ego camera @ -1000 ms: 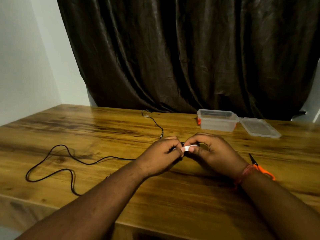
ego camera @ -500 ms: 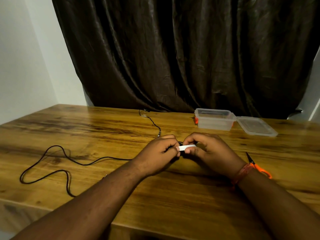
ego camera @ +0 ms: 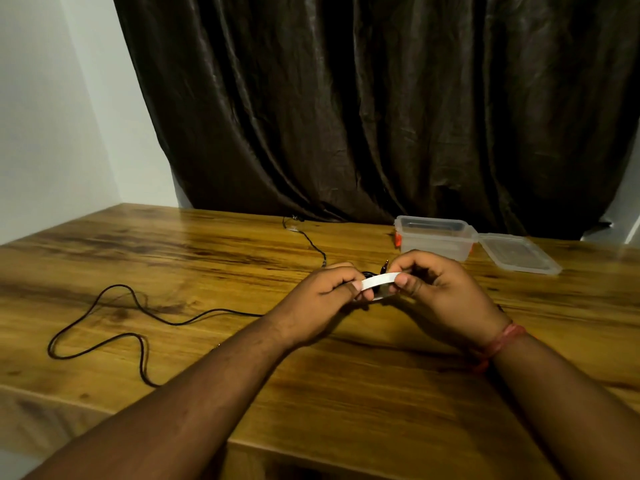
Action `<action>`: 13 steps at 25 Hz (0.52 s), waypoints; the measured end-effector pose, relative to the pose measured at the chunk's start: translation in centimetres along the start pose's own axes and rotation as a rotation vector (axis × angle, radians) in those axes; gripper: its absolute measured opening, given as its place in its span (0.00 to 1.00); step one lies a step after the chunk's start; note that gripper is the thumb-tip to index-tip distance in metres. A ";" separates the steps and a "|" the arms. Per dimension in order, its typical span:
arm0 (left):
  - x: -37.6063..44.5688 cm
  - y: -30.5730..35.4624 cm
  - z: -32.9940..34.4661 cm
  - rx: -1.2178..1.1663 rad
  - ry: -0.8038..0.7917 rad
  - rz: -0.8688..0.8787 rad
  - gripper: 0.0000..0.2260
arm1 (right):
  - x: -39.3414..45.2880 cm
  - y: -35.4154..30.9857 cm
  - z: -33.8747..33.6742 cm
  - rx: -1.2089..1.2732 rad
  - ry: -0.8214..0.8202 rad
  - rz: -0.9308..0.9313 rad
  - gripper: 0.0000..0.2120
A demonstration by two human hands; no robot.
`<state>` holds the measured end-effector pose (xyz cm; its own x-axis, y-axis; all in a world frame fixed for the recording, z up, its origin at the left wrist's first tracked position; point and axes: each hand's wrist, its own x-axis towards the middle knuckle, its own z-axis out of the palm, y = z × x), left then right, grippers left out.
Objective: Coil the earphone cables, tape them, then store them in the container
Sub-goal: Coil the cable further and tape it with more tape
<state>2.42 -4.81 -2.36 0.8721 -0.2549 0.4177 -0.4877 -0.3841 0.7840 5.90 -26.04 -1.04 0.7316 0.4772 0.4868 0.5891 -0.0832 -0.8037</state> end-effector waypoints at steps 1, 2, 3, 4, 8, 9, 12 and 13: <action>0.0 0.0 0.0 0.023 -0.005 0.010 0.11 | -0.1 -0.2 -0.1 0.002 -0.006 0.009 0.05; 0.0 -0.1 0.0 0.059 -0.009 0.020 0.11 | -0.2 -0.3 -0.1 -0.041 -0.026 0.014 0.04; 0.1 -0.2 0.1 0.098 -0.015 0.029 0.10 | -0.3 -0.3 -0.1 -0.119 -0.055 0.009 0.04; 0.1 -0.2 0.1 0.147 -0.025 0.045 0.10 | -0.3 -0.3 0.0 -0.208 -0.083 -0.002 0.04; 0.3 -0.3 0.4 0.282 -0.051 0.123 0.11 | 0.0 0.2 0.6 -0.300 -0.089 0.009 0.05; 0.3 -0.3 0.5 0.261 -0.049 0.116 0.11 | 0.1 0.2 0.6 -0.272 -0.083 0.007 0.06; 0.2 0.1 0.5 0.203 -0.053 0.101 0.10 | 0.1 0.5 0.5 -0.192 -0.068 0.002 0.05; 0.1 0.1 0.6 0.190 -0.058 0.092 0.10 | 0.1 0.6 0.5 -0.178 -0.062 0.005 0.05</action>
<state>2.46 -5.39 -2.45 0.8223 -0.3453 0.4524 -0.5690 -0.5154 0.6408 6.13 -25.67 -1.64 0.7153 0.5291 0.4565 0.6410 -0.2366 -0.7302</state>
